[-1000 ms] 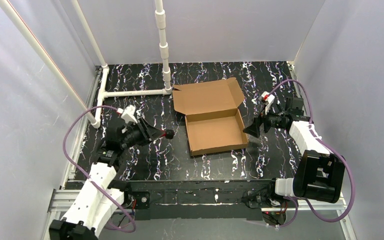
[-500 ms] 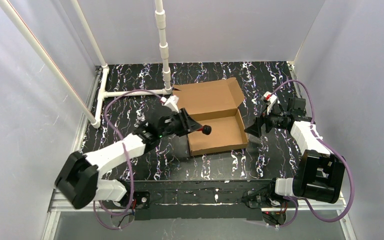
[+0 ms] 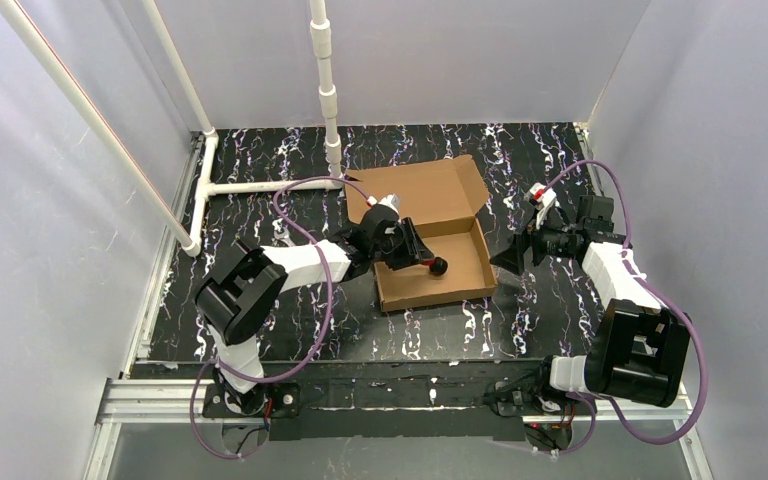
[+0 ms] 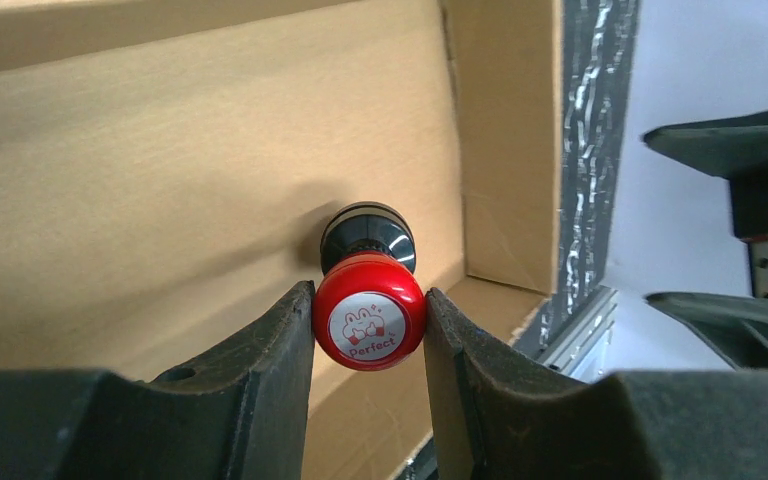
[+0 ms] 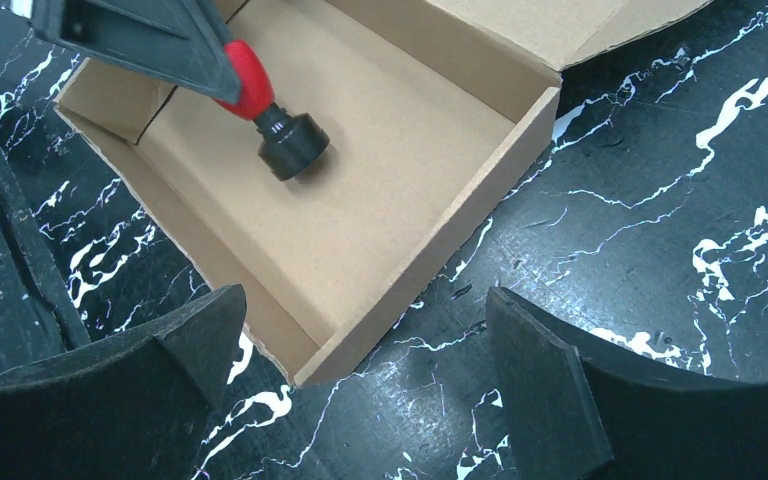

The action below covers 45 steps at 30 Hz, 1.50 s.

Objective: Fold the paper box

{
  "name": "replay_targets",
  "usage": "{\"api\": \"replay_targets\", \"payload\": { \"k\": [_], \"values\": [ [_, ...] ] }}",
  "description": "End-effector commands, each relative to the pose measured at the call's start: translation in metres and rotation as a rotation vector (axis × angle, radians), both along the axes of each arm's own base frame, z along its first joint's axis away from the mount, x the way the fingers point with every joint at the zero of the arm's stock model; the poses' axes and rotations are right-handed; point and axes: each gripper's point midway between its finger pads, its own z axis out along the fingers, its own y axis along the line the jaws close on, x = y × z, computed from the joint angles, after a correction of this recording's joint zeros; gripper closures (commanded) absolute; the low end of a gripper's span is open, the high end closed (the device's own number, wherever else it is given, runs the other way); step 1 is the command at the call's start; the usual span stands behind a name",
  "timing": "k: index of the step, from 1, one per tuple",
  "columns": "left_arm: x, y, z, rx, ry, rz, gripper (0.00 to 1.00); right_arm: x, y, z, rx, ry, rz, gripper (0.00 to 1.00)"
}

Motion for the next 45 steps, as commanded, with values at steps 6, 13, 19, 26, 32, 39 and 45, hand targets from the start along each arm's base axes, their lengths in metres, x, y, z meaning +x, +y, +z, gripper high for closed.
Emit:
{"api": "replay_targets", "payload": {
  "k": [6,13,19,26,32,39,45],
  "values": [
    [0.002,0.020,-0.004,0.132,0.013,0.047,0.61,0.006,0.000,0.019,0.007,-0.060,0.012,0.02],
    [0.001,0.060,0.040,0.298,-0.100,0.058,0.40,0.006,-0.003,0.018,-0.004,-0.066,0.012,0.02],
    [-0.016,0.091,0.068,0.331,-0.202,0.036,0.21,0.001,-0.004,0.016,-0.037,-0.084,0.031,0.01],
    [-0.047,0.133,0.087,0.289,-0.299,0.059,0.02,0.005,-0.015,0.027,-0.132,-0.155,0.006,0.02],
    [-0.072,0.154,0.086,0.169,-0.315,0.041,0.02,0.027,-0.026,0.048,-0.144,-0.109,-0.067,0.02],
    [-0.084,0.168,0.072,0.133,-0.302,0.031,0.02,0.036,-0.013,0.062,-0.095,-0.033,0.081,0.02],
    [-0.077,0.175,0.069,0.115,-0.247,0.045,0.02,0.071,-0.003,0.076,-0.151,-0.082,0.045,0.02]
  ]
}}
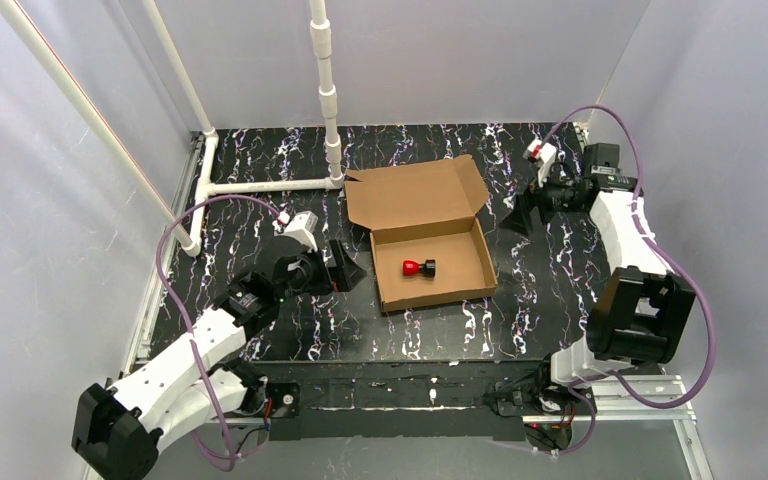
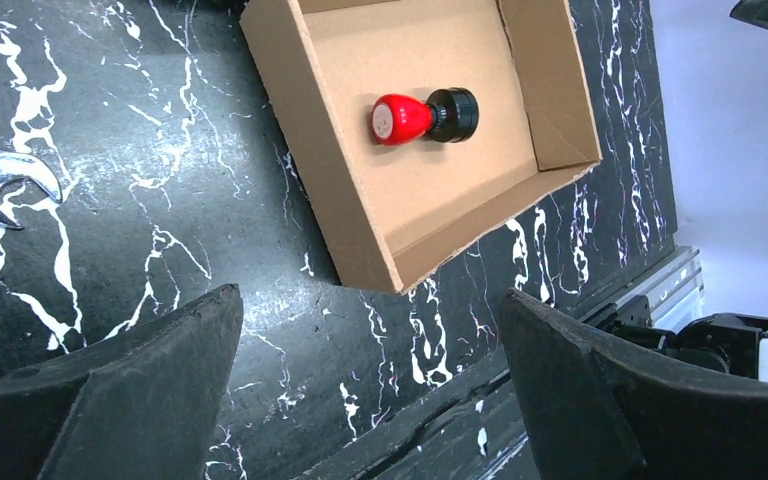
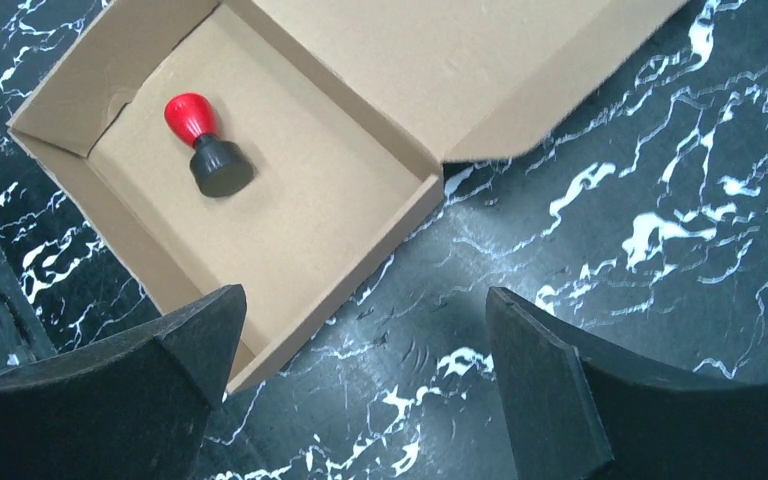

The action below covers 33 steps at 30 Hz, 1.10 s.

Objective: Fold the paper box

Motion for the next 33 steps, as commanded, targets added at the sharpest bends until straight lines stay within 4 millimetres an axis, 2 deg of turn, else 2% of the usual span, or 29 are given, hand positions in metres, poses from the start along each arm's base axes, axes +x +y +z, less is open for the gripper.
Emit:
{"api": "replay_targets", "payload": {
  "k": [1,7,10,15,17,19,22,30,33],
  "values": [
    [0.003,0.002,0.003,-0.046,0.026,-0.011,0.02,0.021,0.015,0.024,-0.018,-0.043,-0.004,0.02],
    [0.020,0.003,0.018,-0.221,0.058,0.021,0.02,0.047,0.037,0.021,-0.010,0.007,-0.012,0.02],
    [0.027,0.001,0.024,-0.295,0.087,0.034,0.02,0.067,0.040,0.025,0.006,0.004,-0.046,0.02],
    [0.039,0.001,0.028,-0.316,0.125,0.055,0.02,0.091,0.041,0.025,0.023,0.012,-0.088,0.02],
    [0.044,0.002,0.029,-0.319,0.130,0.065,0.02,0.097,0.041,0.023,0.024,0.019,-0.096,0.02],
    [0.049,0.004,0.029,-0.323,0.140,0.075,0.02,0.100,0.053,0.021,0.022,0.022,-0.074,0.02],
    [0.056,0.005,0.028,-0.317,0.147,0.083,0.02,0.105,0.058,0.023,0.025,0.019,-0.071,0.01],
    [0.070,0.011,0.011,-0.268,0.178,0.057,0.02,0.121,0.061,0.025,0.028,-0.003,-0.094,0.02],
    [0.076,0.013,0.011,-0.269,0.186,0.043,0.02,0.129,0.062,0.028,0.044,-0.001,-0.115,0.02]
  ]
}}
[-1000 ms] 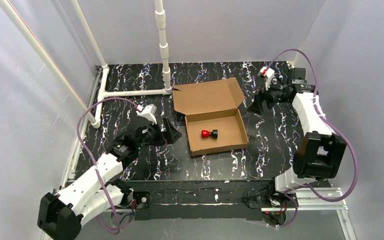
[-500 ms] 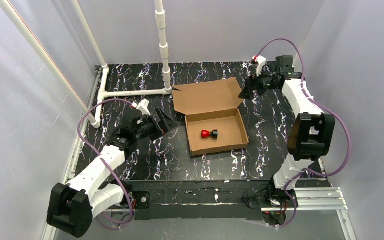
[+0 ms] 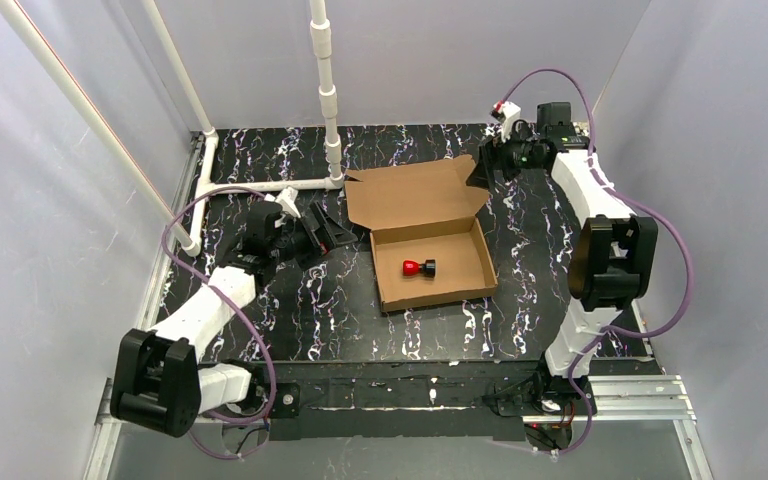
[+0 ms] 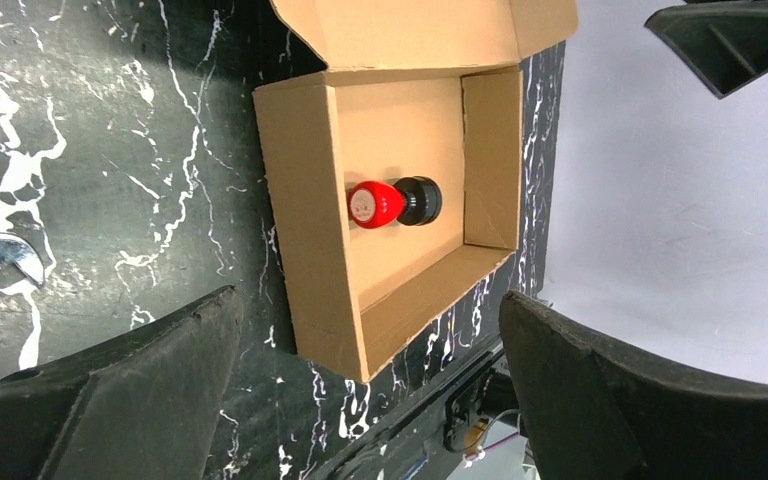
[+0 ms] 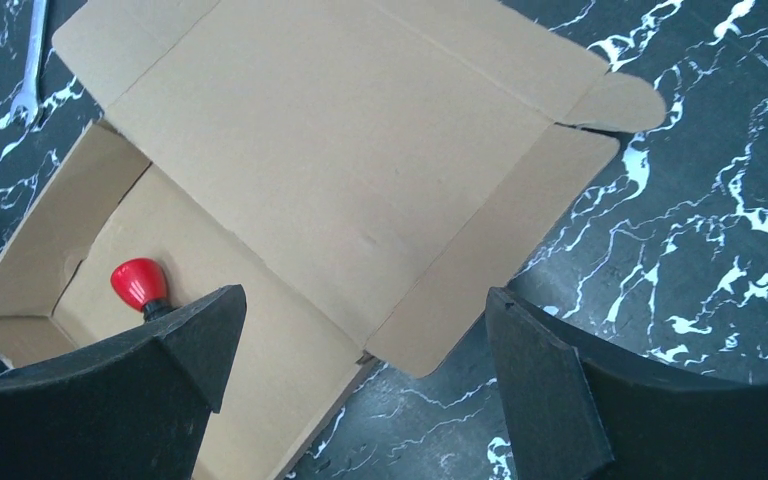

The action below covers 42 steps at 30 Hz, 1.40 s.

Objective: Fold the paper box

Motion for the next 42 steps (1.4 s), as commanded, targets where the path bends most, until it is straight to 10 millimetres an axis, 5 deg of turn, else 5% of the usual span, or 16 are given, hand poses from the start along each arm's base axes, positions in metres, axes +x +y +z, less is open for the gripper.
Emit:
{"api": "replay_targets", "payload": {
  "k": [1,8,18,23,29,33,42],
  "values": [
    [0.010,0.000,0.017,-0.010,-0.049,-0.055,0.02,0.026,0.001,0.025,0.033,-0.067,-0.046,0.02],
    [0.038,0.009,0.027,0.017,-0.056,0.021,0.02,0.051,0.004,0.015,0.047,-0.018,-0.133,0.02],
    [0.083,0.012,0.001,0.090,0.101,0.116,0.03,0.090,-0.010,-0.043,-0.011,0.128,-0.396,0.02],
    [0.087,0.005,-0.006,0.069,0.135,0.093,0.03,0.085,0.007,-0.067,0.071,0.237,-0.372,0.23],
    [0.072,0.008,-0.008,0.069,0.111,0.078,0.03,0.081,0.010,-0.065,0.154,0.245,-0.404,0.75],
    [0.061,0.007,-0.010,0.048,0.107,0.063,0.04,0.066,0.002,-0.059,0.220,0.232,-0.445,0.97],
    [0.033,0.002,-0.007,-0.041,0.012,0.016,0.02,0.013,-0.034,-0.008,0.518,0.040,-0.505,0.99]
  ]
}}
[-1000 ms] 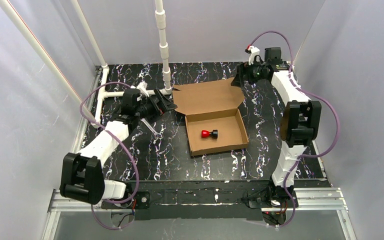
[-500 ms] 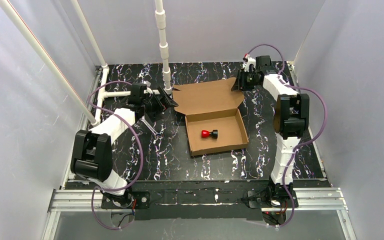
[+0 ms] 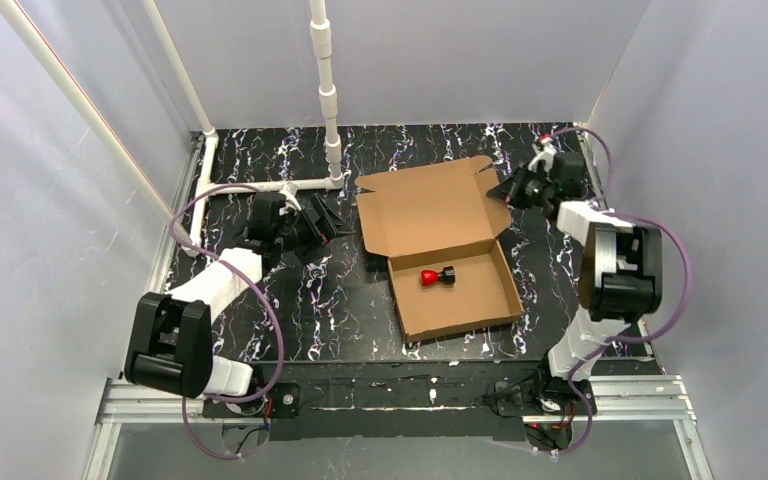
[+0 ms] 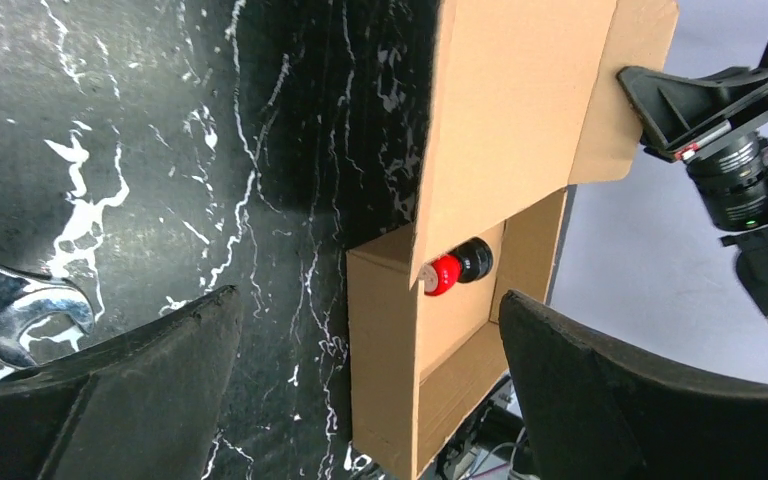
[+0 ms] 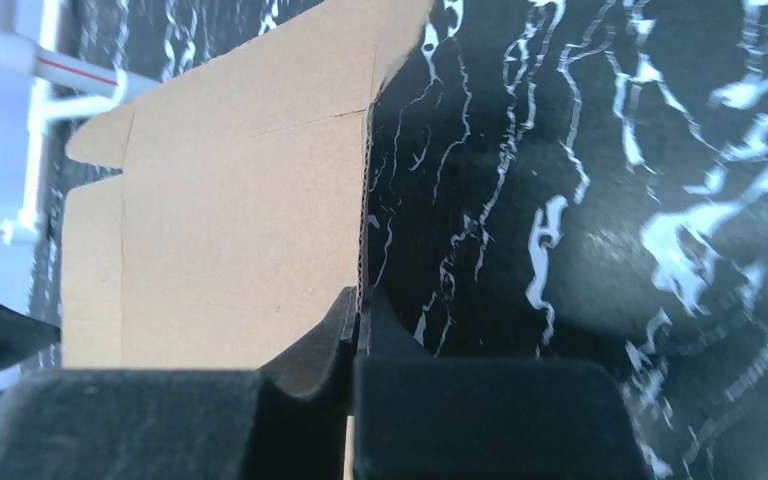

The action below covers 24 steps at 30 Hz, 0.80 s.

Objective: Fold the paper box

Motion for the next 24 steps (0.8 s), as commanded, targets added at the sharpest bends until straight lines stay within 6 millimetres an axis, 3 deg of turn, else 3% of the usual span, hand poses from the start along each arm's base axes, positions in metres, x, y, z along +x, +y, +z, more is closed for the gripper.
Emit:
{"api": "replay_targets", "payload": {
  "k": [1,5,8,14,16,21,24],
  "values": [
    [-0.005,-0.008,0.026,-0.083,-0.126,-0.047,0.02,-0.007,-0.003,0.070,0.131,-0.280,-0.015,0.99],
    [0.003,-0.016,0.040,-0.129,-0.197,-0.075,0.02,-0.027,0.000,0.090,0.163,-0.375,-0.012,0.99],
    [0.026,-0.031,0.049,-0.116,-0.269,-0.120,0.04,-0.043,0.001,0.104,0.181,-0.436,-0.021,0.99],
    [0.049,-0.037,0.029,-0.056,-0.280,-0.115,0.14,-0.047,0.001,0.100,0.180,-0.431,-0.019,0.99],
    [0.058,-0.038,0.023,-0.041,-0.271,-0.104,0.19,-0.048,0.001,0.098,0.174,-0.426,-0.017,0.99],
    [0.067,-0.058,0.023,-0.039,-0.281,-0.143,0.47,-0.048,0.000,0.093,0.150,-0.418,-0.012,0.99],
    [0.068,-0.061,0.023,-0.022,-0.296,-0.153,0.58,-0.049,0.000,0.094,0.144,-0.422,-0.008,0.99]
  ]
}}
